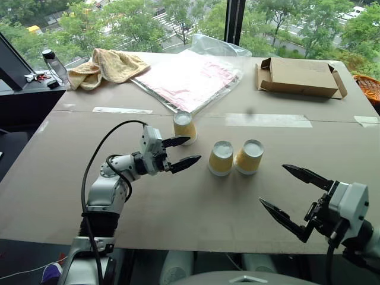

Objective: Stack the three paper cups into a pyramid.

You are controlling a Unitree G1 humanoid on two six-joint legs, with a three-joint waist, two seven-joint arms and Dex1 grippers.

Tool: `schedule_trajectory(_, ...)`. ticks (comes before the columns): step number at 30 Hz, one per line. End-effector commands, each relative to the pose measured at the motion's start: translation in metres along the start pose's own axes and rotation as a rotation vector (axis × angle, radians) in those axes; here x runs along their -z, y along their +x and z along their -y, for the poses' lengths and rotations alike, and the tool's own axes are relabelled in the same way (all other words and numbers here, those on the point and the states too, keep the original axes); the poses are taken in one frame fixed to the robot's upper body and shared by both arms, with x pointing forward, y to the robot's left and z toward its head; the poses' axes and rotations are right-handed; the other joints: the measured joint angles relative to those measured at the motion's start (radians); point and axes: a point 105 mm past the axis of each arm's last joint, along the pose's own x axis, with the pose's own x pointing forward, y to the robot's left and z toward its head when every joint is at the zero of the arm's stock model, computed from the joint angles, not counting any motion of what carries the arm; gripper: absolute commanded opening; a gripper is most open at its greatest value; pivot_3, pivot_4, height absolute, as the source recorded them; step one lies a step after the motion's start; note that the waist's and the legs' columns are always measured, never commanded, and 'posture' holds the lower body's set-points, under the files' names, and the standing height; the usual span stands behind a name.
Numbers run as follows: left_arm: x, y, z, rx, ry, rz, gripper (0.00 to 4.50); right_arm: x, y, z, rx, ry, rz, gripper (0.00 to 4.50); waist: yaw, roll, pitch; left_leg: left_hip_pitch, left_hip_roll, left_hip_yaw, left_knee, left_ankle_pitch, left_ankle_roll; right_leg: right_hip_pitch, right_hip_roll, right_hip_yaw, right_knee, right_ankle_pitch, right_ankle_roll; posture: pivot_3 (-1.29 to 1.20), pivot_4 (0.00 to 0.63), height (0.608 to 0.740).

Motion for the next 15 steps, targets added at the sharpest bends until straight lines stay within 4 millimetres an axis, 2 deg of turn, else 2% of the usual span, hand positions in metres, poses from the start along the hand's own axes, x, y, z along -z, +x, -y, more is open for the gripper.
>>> schedule_trajectory(1,-0.006,-0.016,-0.036,-0.219,0.035,-0.012,4.34,-0.004,0.003,0.0,-0.024,-0.023,0.028,4.5,0.005,0.0,0.0,0.0,0.0,0.0,0.0,0.0,0.0,0.0,0.0,0.0,0.0,0.0,0.0,0.0,0.15,0.74)
schedule_trajectory(5,-0.01,-0.009,-0.054,-0.3,0.051,-0.024,4.34,-0.003,0.005,0.003,-0.033,-0.025,0.032,4.5,0.009,-0.001,0.0,0.0,0.0,0.0,0.0,0.0,0.0,0.0,0.0,0.0,0.0,0.001,0.001,0.0,0.15,0.74)
schedule_trajectory(11,-0.018,0.017,-0.06,-0.268,0.065,-0.007,4.34,-0.004,0.002,0.002,-0.024,-0.028,0.026,4.5,0.008,-0.001,0.0,0.0,-0.001,0.0,0.0,0.0,0.0,0.0,0.0,0.0,0.0,0.002,0.003,0.0,0.15,0.74)
schedule_trajectory(15,-0.013,0.032,-0.064,-0.246,0.071,-0.025,4.34,-0.005,0.001,0.001,-0.003,-0.029,0.022,4.5,0.005,-0.001,0.0,0.0,-0.001,0.0,0.0,0.0,0.0,0.0,0.0,0.0,0.0,0.002,0.003,0.0,0.15,0.74)
